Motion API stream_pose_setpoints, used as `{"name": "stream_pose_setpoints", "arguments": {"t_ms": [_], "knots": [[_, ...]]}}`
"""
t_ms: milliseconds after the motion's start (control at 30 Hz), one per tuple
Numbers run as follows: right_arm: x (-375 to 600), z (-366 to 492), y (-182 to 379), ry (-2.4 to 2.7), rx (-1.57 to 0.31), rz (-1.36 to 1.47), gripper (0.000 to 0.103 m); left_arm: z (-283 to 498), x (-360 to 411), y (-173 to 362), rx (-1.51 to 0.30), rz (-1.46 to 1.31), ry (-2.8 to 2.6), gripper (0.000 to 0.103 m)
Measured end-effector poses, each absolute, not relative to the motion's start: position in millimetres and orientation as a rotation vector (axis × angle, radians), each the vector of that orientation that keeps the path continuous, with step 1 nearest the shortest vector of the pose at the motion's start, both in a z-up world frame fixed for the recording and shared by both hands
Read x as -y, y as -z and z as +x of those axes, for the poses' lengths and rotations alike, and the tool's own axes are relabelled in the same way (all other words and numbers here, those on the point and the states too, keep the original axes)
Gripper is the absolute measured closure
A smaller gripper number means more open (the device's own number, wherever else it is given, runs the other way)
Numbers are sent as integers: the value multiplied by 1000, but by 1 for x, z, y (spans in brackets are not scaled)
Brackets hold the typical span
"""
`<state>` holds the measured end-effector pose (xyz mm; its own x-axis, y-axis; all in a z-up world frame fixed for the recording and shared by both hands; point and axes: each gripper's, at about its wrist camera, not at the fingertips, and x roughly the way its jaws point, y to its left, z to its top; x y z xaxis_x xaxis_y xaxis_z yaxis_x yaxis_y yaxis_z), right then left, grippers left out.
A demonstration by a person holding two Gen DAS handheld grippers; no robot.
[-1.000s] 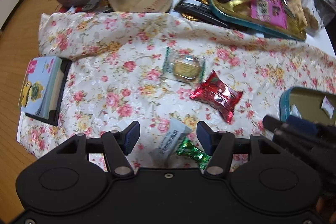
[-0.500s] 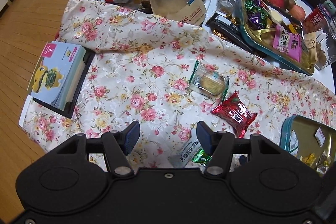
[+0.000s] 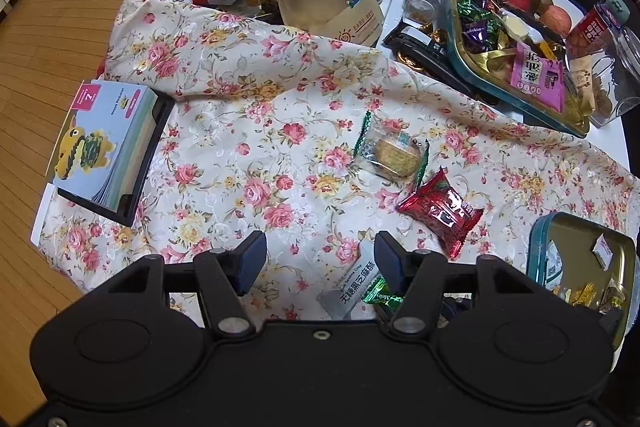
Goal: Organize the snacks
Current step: 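Close the right tool on the green-wrapped candy while the left tool reaches the white sesame packet, then grasp the white sesame packet with the left tool while the right tool holds the green candy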
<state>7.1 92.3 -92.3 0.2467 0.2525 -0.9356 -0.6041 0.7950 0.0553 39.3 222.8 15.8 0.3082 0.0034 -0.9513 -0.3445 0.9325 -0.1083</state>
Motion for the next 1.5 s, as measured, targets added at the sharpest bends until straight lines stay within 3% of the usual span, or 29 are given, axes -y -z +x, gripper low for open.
{"name": "stream_pose_setpoints", "arguments": {"t_ms": [400,600,900,1233,1500], "knots": [[-97,2,104,-612,-1172,-380,58,39,-222,-15,-1246,-323,-224,40],[-93,6,102,-580,-1155,-373,83,40,-222,-13,-1253,-326,-227,40],[-74,24,91,-492,-1156,-250,83,42,-219,-4,-1277,-320,-206,40],[-36,49,79,-375,-1294,61,83,46,-207,22,-1333,-272,-194,40],[-24,52,68,-304,-1299,95,83,48,-184,39,-1373,-206,-140,40]]}}
